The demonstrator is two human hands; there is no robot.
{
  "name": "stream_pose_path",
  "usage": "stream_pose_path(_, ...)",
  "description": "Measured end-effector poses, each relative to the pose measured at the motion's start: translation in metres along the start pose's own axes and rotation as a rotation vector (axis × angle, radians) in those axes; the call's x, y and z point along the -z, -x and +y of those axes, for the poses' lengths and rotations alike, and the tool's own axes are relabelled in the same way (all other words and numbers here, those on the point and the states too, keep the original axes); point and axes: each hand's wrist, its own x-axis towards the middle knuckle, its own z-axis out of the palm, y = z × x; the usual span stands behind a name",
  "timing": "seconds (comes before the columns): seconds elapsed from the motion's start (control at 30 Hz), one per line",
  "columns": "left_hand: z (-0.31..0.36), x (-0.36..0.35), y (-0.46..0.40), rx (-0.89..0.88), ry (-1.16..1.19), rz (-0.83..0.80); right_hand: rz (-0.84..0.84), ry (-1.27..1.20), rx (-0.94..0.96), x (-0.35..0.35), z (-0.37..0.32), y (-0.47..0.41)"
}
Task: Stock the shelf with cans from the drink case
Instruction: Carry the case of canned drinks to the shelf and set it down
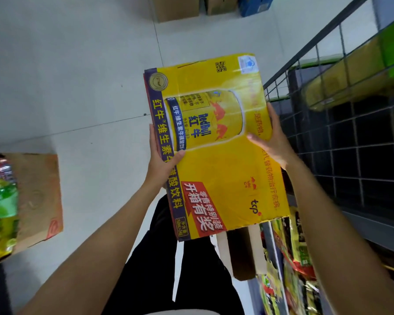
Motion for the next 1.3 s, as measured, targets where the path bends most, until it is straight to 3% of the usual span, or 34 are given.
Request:
stream_pose_path(0.23,-0.002,0.002,-0.001,0.046,0.215,0.001,-0.019,0.0,0.039,-0.005,0.003,0.004)
stream_pose_path(0.6,0.008,0.037,-0.028,0.026,0.062,-0.12,0.067,-0.218,0.001,-0.033,0.023,0.013)
stream_pose_path(0.93,0.001,0.036,-0.016,0.066,0.268,-0.078,0.001,-0.398,0.043,-0.035,0.024,0.023)
stream_pose_path(1.1,0.01,0.054,0.016,0.059,0.275,-0.03,-0.095,-0.452,0.05,-0.044,-0.002,0.045)
stream_pose_path(1.3,0.06,0.094,0.057,0.025,0.26,-0.003,-0.069,-0.502,0.029,-0.068,-0.056,0.08)
